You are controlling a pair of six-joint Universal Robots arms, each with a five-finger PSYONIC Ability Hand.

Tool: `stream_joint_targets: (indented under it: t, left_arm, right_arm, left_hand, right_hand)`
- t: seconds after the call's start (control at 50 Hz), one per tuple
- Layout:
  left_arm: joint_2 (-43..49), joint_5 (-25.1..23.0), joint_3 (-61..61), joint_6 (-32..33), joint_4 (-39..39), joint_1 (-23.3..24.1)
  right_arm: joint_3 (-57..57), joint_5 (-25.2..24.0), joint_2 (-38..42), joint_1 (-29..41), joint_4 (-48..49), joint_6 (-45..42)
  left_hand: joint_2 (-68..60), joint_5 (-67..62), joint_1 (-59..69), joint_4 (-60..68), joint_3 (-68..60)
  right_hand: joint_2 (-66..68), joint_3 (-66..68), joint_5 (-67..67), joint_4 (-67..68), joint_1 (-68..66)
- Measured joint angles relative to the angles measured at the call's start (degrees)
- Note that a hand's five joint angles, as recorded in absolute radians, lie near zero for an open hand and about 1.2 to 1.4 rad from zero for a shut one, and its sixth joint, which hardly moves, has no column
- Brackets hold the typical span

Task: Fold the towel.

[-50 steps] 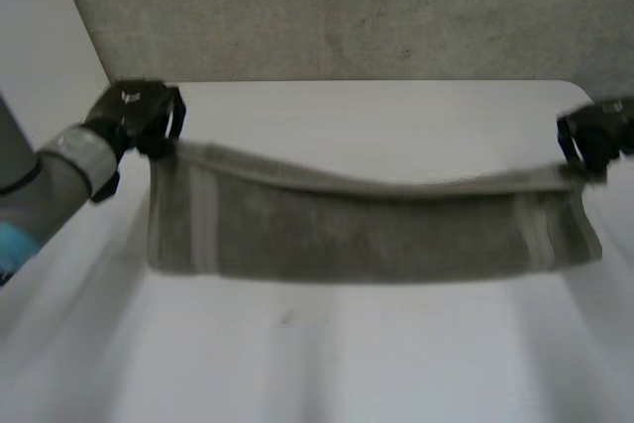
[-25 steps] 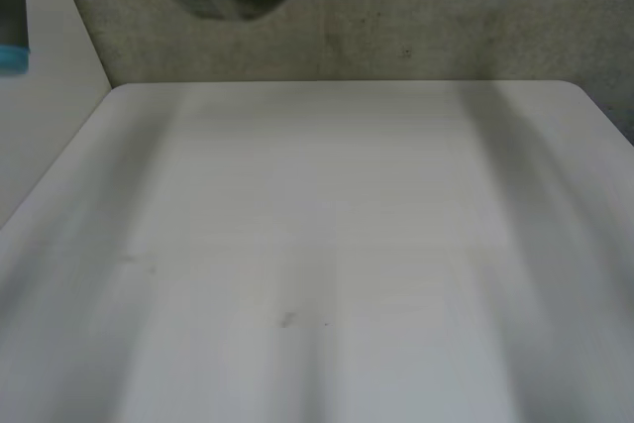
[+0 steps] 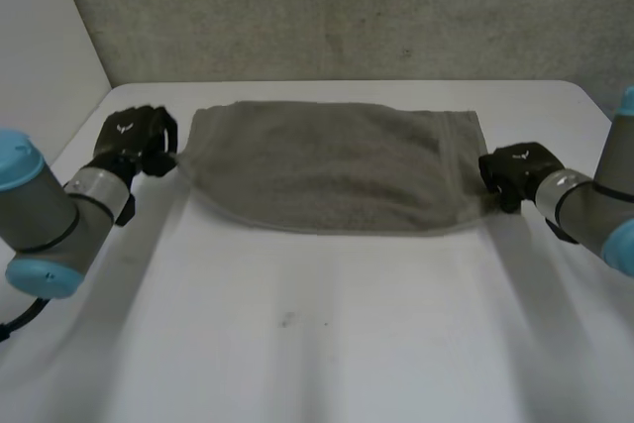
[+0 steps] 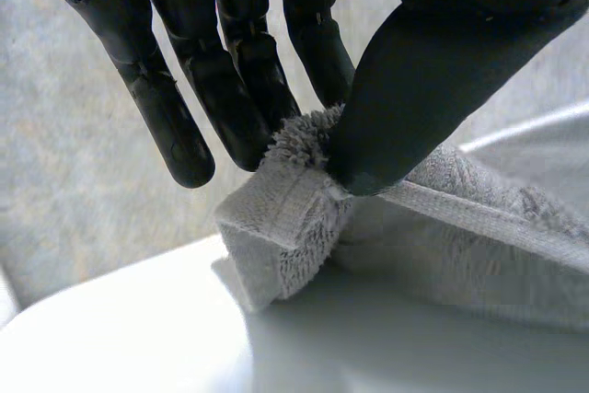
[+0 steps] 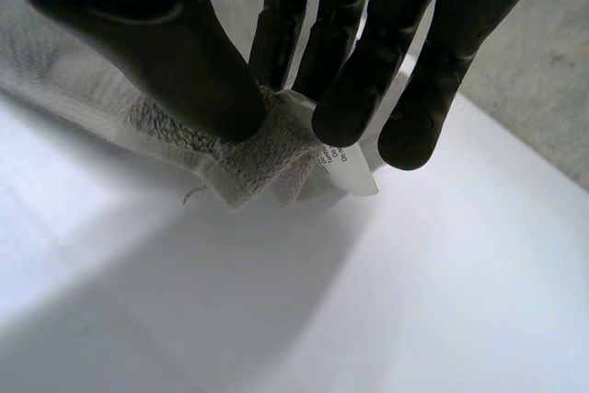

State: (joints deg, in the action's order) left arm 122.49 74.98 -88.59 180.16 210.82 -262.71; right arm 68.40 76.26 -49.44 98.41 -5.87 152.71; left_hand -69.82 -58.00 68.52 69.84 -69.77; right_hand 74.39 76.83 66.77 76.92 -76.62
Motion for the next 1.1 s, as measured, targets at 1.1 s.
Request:
stream_joint_targets:
  t: [1.1]
  left_arm:
    - [-8.35, -7.65, -0.98, 14.48, -16.82, -1.49]
  right_arm:
    - [-12.20, 0.19, -3.12, -8.43, -25.02, 0.65]
  left_hand:
    - [0.00, 0.00, 0.00, 0.01, 0.00]
  right_hand:
    - [0.00, 0.00, 0.00, 0.00, 0.00]
